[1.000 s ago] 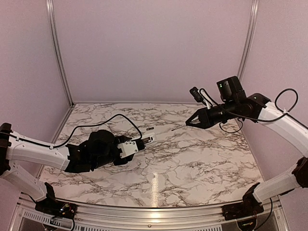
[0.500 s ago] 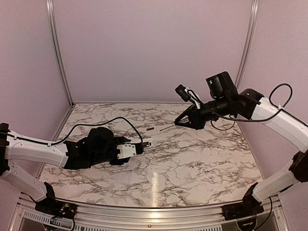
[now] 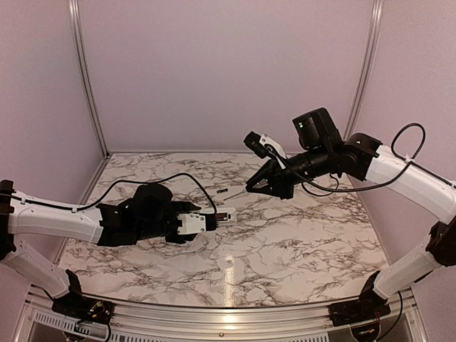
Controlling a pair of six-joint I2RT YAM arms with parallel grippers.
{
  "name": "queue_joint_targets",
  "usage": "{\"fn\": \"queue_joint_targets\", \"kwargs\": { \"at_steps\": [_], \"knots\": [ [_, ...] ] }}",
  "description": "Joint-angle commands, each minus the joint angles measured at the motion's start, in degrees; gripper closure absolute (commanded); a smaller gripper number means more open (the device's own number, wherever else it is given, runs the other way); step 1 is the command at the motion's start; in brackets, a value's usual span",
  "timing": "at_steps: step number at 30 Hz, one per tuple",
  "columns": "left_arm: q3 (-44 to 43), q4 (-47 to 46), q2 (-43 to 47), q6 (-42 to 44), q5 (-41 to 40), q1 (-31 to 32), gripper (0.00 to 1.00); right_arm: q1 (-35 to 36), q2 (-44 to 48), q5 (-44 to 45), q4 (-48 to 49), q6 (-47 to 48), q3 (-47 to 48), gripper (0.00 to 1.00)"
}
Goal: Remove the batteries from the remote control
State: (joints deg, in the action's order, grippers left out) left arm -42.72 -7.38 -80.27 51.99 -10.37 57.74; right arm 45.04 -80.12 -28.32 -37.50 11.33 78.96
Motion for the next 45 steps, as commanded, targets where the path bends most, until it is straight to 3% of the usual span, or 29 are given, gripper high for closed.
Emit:
{"fn": "queue_joint_targets", "kwargs": {
  "at_steps": [1,30,45],
  "knots": [
    [-2.7,1.0,-1.3,1.2,2.3,-0.2,1.0,0.8,-1.4,-0.4,1.7,2.0,2.4,1.0],
    [-6.2,5.0,-1.0,3.0,6.5,-0.2,1.0,2.3,-6.3,-1.2,-4.3,6.0,0.4,1.0],
    [-7.0,5.7,-0.9,2.6,7.6,-0.1,1.0,2.3,-7.1,4.5,-4.5,6.2,0.8,1.0]
  ]
}}
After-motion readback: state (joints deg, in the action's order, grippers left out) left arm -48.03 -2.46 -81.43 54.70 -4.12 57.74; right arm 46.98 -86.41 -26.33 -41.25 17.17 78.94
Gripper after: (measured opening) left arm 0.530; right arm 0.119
